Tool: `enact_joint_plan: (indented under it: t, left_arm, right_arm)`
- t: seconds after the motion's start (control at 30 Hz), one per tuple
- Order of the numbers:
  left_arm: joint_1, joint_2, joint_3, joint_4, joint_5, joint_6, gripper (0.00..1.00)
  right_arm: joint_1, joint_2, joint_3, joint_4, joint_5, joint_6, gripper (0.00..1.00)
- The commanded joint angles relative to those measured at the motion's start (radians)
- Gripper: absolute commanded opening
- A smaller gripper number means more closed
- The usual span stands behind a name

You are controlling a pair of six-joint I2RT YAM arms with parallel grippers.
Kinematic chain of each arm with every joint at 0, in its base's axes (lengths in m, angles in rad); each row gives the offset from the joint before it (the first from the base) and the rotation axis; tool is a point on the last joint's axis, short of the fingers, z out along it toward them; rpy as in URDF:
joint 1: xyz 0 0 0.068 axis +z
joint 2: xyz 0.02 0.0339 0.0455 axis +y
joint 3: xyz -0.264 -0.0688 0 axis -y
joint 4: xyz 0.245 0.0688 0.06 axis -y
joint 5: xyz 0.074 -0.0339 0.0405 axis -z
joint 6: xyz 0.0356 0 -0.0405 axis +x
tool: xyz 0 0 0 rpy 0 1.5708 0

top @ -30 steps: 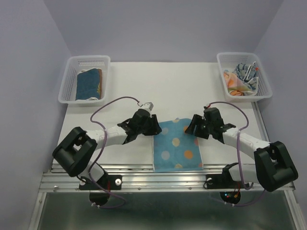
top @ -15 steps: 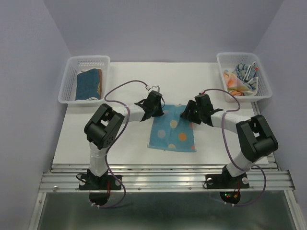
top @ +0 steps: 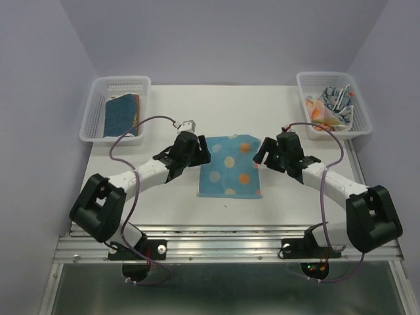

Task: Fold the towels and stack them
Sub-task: Flatten out the crumpled towel

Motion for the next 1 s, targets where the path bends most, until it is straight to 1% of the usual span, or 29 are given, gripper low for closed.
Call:
enact_joint_plan:
  t: [0.0, 0.1, 0.17, 0.2, 0.23, 0.27, 0.33, 0.37, 0.5, 0.6, 0.67, 0.77, 0.83, 0.87, 0.93, 0.97]
  left_arm:
    - [-0.009, -0.176, -0.156, -0.050, -0.035, -0.093, 0.74]
    - [-0.037, -0.267, -0.255, -0.107, -0.028, -0.169, 0.74]
    - [-0.055, -0.313, -0.317, -0.110, 0.013, -0.199, 0.74]
    - [-0.081, -0.324, -0.334, -0.110, 0.025, -0.206, 0.74]
    - [-0.093, -0.330, -0.343, -0.110, 0.031, -0.211, 0.74]
    - [-0.115, -0.337, -0.354, -0.136, 0.028, -0.217, 0.74]
    - [-0.133, -0.339, -0.356, -0.158, 0.013, -0.232, 0.74]
    - [-0.143, -0.339, -0.357, -0.158, 0.005, -0.236, 0.74]
    - [-0.179, -0.293, -0.353, -0.163, -0.014, -0.249, 0.73]
    - [-0.201, -0.239, -0.334, -0.170, -0.044, -0.266, 0.68]
    - [-0.221, -0.212, -0.319, -0.179, -0.056, -0.268, 0.62]
    - [-0.245, -0.172, -0.297, -0.221, -0.116, -0.298, 0.59]
    - [-0.253, -0.137, -0.290, -0.227, -0.123, -0.303, 0.54]
    - [-0.253, -0.117, -0.282, -0.229, -0.123, -0.302, 0.44]
    - [-0.258, -0.101, -0.277, -0.239, -0.130, -0.308, 0.36]
    - [-0.259, -0.098, -0.277, -0.239, -0.134, -0.311, 0.34]
  right_arm:
    - [0.026, -0.137, -0.140, -0.106, -0.025, 0.022, 0.77]
    - [0.099, -0.203, -0.174, -0.179, -0.002, 0.059, 0.76]
    - [0.168, -0.206, -0.165, -0.216, 0.034, 0.076, 0.76]
    - [0.211, -0.200, -0.160, -0.253, 0.050, 0.088, 0.76]
    - [0.212, -0.195, -0.154, -0.270, 0.073, 0.099, 0.76]
    - [0.246, -0.180, -0.149, -0.292, 0.107, 0.121, 0.73]
    - [0.271, -0.169, -0.149, -0.304, 0.130, 0.143, 0.72]
    - [0.294, -0.168, -0.155, -0.306, 0.147, 0.157, 0.69]
    - [0.316, -0.171, -0.169, -0.321, 0.173, 0.192, 0.68]
    - [0.316, -0.186, -0.169, -0.344, 0.193, 0.198, 0.68]
    - [0.316, -0.197, -0.172, -0.358, 0.204, 0.201, 0.68]
    - [0.317, -0.209, -0.184, -0.367, 0.199, 0.203, 0.68]
    - [0.316, -0.214, -0.186, -0.364, 0.199, 0.198, 0.68]
    - [0.316, -0.215, -0.186, -0.365, 0.206, 0.198, 0.68]
    - [0.316, -0.215, -0.187, -0.364, 0.206, 0.197, 0.68]
    - [0.316, -0.215, -0.192, -0.361, 0.201, 0.195, 0.68]
